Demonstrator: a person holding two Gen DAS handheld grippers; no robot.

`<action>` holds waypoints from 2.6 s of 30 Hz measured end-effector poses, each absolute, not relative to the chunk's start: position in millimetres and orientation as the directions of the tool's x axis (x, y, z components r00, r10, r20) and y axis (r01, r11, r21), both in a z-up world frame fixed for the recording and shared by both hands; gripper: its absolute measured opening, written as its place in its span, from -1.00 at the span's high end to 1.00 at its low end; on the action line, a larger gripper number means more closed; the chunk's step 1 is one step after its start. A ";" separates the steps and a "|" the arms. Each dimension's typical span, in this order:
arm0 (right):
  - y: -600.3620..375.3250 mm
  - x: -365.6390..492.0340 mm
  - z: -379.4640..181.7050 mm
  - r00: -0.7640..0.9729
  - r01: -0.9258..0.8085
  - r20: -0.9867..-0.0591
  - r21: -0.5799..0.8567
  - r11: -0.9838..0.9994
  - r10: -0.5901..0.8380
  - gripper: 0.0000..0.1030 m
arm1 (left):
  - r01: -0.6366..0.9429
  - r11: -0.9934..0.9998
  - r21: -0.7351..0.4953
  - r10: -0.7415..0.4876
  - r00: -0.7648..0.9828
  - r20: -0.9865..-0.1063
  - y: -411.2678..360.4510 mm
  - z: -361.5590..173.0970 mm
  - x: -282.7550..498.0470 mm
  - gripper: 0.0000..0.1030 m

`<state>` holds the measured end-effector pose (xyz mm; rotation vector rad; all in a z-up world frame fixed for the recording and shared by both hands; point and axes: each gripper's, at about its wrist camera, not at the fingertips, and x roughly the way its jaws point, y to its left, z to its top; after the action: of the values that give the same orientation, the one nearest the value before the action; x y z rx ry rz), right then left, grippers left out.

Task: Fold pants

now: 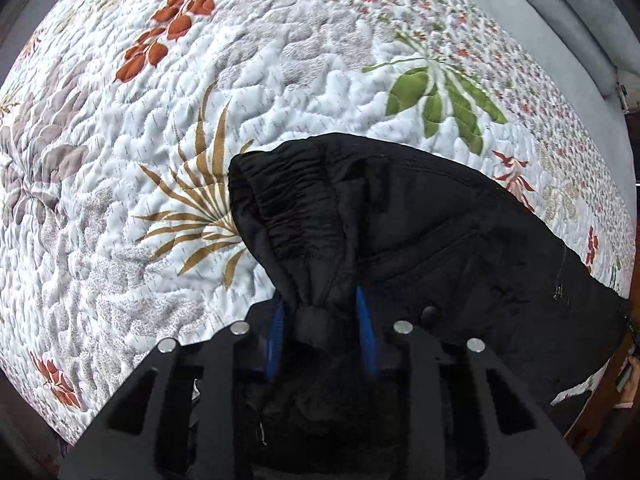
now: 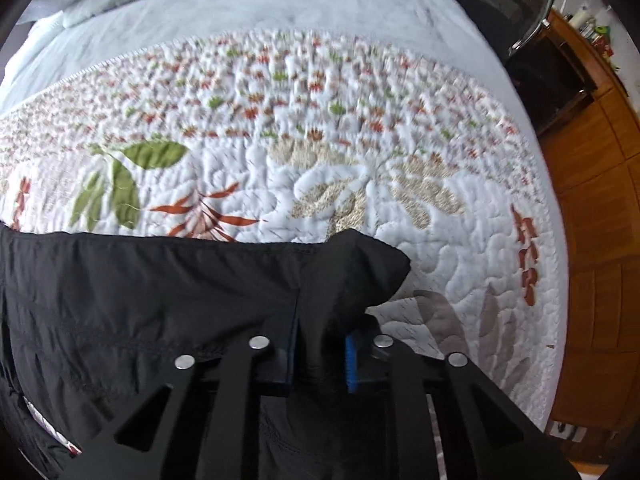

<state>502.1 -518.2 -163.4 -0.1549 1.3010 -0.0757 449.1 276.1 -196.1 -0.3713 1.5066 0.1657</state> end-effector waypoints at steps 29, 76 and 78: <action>-533.3 212.8 -19.3 0.846 -0.041 -0.530 0.044 0.998 0.058 0.73 | -0.032 0.876 -0.481 -0.366 0.606 -0.706 276.2 -37.6 155.0 0.58; -561.2 -9.7 -136.5 0.741 0.294 -0.671 0.331 0.897 0.005 -0.49 | -0.285 0.727 -0.624 -0.294 0.692 -0.659 273.8 -140.8 64.9 0.63; -560.5 -9.5 -139.3 0.743 0.294 -0.669 0.353 0.888 0.020 -0.51 | -0.327 0.753 -0.570 -0.242 0.669 -0.703 283.2 -147.5 77.2 0.63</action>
<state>-9.5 -560.5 -139.3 0.4622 0.7238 -0.1557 77.2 283.2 -147.5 -0.7397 0.8576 0.0535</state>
